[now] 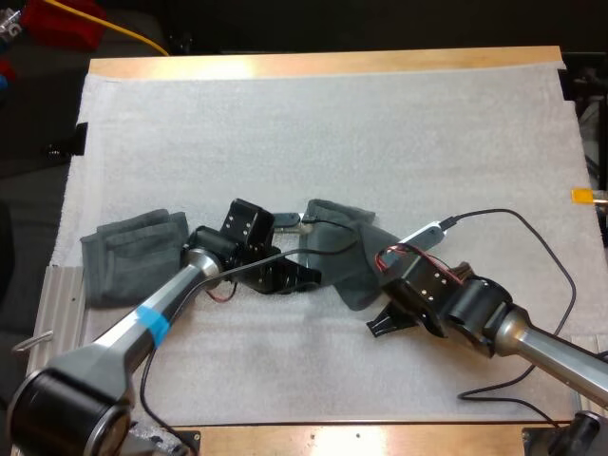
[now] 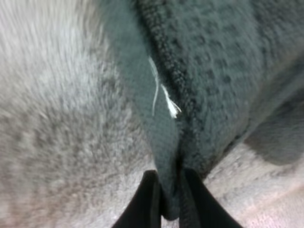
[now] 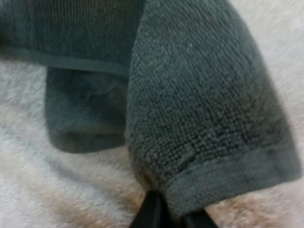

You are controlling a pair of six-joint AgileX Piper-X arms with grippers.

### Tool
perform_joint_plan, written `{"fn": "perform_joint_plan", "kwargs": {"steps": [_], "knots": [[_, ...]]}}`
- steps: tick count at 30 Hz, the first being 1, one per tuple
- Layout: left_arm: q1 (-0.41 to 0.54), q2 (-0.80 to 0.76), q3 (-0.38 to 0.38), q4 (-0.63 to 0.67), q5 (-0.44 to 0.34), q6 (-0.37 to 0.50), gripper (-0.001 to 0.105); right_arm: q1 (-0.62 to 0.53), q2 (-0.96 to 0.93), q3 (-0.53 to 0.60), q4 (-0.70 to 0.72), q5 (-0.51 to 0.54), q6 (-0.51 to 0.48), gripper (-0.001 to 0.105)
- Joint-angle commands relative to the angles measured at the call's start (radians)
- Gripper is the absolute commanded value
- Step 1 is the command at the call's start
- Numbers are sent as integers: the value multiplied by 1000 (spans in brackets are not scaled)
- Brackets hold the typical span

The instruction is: Pick towel from pile, fold and stack

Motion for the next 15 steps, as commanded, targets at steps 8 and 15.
{"fn": "perform_joint_plan", "kwargs": {"steps": [8, 15], "knots": [[0, -115, -136, 233, -127, 176, 0, -4, -101, -23, 6, 63, -75, 1], [0, -222, -273, 345, -151, 211, 0, -4, -150, -78, 29, 107, -113, 1]]}}
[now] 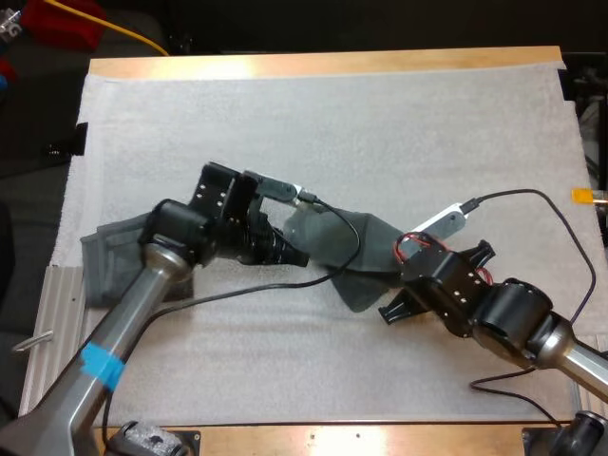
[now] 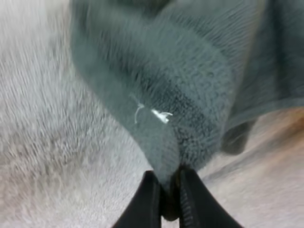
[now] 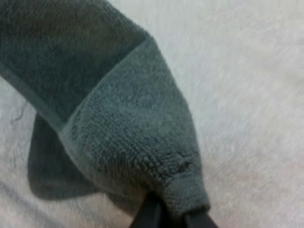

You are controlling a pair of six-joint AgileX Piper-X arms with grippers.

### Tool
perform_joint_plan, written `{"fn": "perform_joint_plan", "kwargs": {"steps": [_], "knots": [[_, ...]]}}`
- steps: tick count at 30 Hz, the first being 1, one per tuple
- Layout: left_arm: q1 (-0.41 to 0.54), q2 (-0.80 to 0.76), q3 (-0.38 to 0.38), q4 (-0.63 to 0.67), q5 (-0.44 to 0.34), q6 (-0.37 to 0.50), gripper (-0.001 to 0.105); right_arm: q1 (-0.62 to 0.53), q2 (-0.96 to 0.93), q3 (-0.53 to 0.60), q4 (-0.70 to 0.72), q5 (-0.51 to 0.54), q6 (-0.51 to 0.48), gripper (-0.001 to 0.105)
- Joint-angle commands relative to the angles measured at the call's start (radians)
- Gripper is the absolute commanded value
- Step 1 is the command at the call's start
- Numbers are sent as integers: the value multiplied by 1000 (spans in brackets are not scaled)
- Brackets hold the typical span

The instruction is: Pick towel from pile, fold and stack

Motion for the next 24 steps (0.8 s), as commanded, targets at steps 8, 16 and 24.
{"fn": "perform_joint_plan", "kwargs": {"steps": [8, 16, 24], "knots": [[0, -48, -168, 130, -40, 20, 0, -4, -11, -120, 45, 51, -48, 1], [0, -106, -266, 270, -121, 72, 0, -4, -14, -211, 148, 71, -58, 1], [-2, -210, -266, 361, -126, 72, 0, 10, -15, -334, 301, -16, -42, 1]]}}
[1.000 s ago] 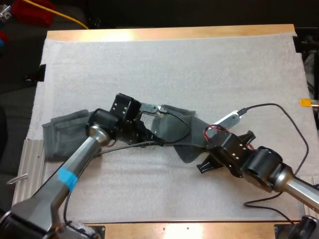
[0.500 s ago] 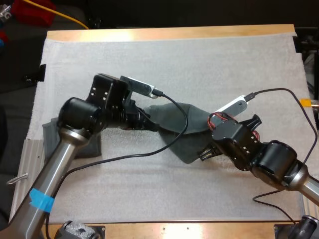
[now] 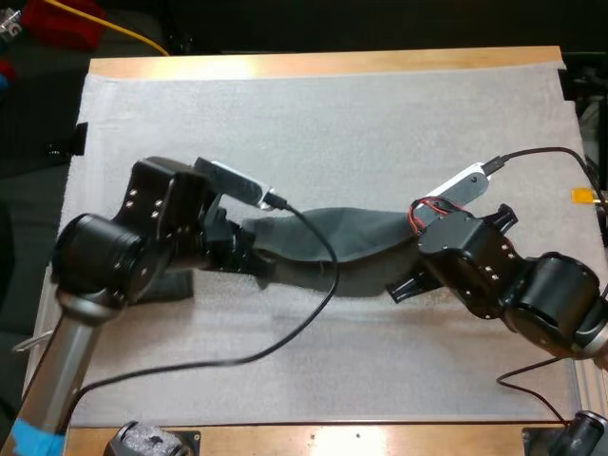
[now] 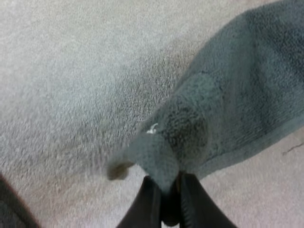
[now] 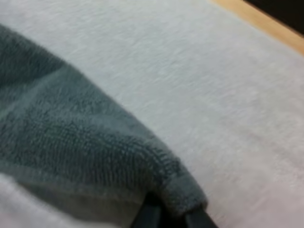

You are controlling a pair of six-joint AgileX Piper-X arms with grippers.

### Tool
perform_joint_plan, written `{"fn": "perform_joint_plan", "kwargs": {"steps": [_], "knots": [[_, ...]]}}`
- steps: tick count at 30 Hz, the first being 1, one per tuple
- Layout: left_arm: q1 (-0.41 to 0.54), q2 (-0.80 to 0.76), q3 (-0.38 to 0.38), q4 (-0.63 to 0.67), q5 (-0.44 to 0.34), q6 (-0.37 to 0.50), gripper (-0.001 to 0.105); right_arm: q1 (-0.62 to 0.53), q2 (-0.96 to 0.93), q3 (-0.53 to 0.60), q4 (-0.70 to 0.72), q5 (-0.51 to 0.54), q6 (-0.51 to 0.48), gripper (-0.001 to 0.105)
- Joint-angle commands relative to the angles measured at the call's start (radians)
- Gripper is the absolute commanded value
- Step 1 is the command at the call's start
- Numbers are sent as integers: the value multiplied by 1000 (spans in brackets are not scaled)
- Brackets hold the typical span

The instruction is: Pick towel from pile, fold and stack

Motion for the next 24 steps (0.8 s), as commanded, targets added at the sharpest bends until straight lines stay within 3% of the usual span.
{"fn": "perform_joint_plan", "kwargs": {"steps": [1, 8, 16, 24], "knots": [[-5, -21, -9, 23, -12, 5, 0, 9, -13, -13, 40, -13, 0, 1], [-54, -101, -9, 103, -4, -5, 0, 124, -13, -39, 142, 28, 56, 1], [-176, -144, -1, 147, -4, -57, 0, 260, -34, -68, 276, 76, 172, 1], [-238, -146, 83, 149, -21, -86, 0, 327, -59, -61, 370, 72, 278, 1]]}}
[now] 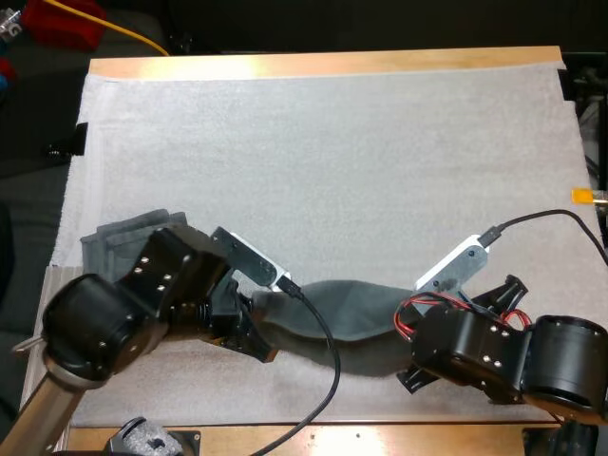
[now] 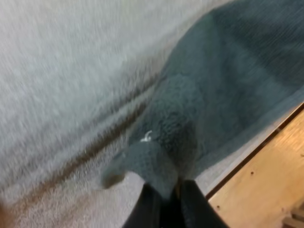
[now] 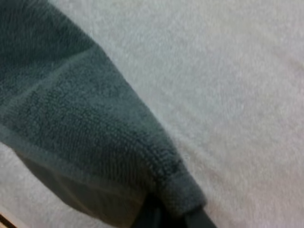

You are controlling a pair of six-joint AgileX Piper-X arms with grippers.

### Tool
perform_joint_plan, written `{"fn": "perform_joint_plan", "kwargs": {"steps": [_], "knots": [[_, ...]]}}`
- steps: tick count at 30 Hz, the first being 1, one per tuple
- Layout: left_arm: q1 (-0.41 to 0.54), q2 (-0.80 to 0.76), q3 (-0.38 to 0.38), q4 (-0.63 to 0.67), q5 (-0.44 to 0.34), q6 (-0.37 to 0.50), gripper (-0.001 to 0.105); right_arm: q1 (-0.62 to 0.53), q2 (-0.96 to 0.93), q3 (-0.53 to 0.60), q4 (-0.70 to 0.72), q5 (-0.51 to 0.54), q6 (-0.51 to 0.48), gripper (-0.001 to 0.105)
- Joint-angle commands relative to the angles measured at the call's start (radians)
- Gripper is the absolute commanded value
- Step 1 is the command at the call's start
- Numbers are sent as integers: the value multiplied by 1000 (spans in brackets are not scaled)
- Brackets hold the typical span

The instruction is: Pick towel from pile, fold and stack

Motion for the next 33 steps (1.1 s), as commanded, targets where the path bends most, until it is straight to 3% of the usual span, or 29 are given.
{"fn": "perform_joint_plan", "kwargs": {"steps": [1, 4, 12, 19, 26, 33], "knots": [[-5, -6, 10, 1, -15, -10, 0, 2, -4, -2, 15, 1, 5, 1], [-5, -6, 42, 0, -27, -10, 0, 2, 3, 28, 15, -34, 9, 1], [-5, 9, 82, -61, -52, -8, 0, -4, 18, 129, -85, 37, 2, 1], [-5, 81, 84, -77, -104, 12, 0, -65, 61, 136, -170, 72, -50, 1], [0, 162, 84, -129, -147, 33, 0, -242, 133, 136, -264, -46, -167, 1], [0, 261, 84, -186, -184, 59, 0, -372, 229, 136, -295, -165, -218, 1]]}}
